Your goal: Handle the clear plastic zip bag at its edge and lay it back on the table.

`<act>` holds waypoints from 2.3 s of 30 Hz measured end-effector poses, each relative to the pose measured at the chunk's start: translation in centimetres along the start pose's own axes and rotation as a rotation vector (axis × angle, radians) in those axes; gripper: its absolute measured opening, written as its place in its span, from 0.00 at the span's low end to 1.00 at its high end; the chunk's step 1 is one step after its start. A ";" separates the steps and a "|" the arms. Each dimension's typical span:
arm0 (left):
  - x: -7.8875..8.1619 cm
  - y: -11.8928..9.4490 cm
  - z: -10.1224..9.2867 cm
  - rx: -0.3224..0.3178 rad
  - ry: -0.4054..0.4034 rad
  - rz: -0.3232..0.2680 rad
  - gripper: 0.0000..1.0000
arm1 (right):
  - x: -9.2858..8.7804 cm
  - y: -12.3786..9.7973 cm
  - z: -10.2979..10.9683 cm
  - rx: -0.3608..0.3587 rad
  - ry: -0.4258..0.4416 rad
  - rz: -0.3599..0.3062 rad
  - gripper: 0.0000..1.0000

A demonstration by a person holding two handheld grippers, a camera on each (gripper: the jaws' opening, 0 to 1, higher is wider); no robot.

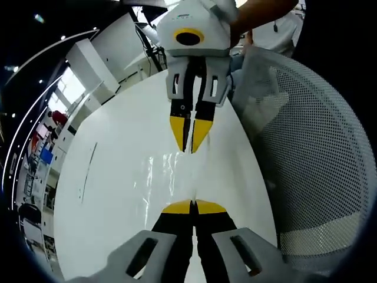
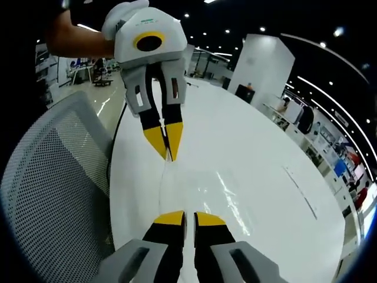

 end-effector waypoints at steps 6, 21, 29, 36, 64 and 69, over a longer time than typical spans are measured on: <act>0.3 -0.1 0.0 0.012 -0.005 -0.013 0.00 | 0.0 0.0 -0.1 -0.009 0.001 0.001 0.00; 2.8 -0.9 -0.5 0.016 0.061 -0.089 0.07 | 0.0 0.0 -0.2 -0.018 0.011 0.013 0.00; 4.3 0.6 -1.3 -0.009 0.102 -0.108 0.05 | -0.1 0.1 -0.5 -0.020 0.021 0.021 0.00; 4.4 1.7 -1.4 -0.010 0.113 -0.101 0.05 | 0.0 -0.1 -0.3 -0.018 0.032 0.024 0.00; 2.9 3.9 -2.1 0.030 0.136 -0.022 0.00 | 3.1 -1.2 -3.6 -0.156 0.122 -0.015 0.00; 2.8 4.1 -2.4 0.028 0.129 -0.018 0.00 | 3.5 -1.4 -4.7 -0.177 0.136 -0.021 0.00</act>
Point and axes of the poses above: the point that each gripper's makers call its tool centre point, and the gripper's own axes: y roughly forward along the fingers, z roughly to its left, x roughly out of its top, the point moved 10 cm from there along -y, roughly backward along the fingers, and after that the axes turned 11 degrees about -x, right-handed, at the moved point
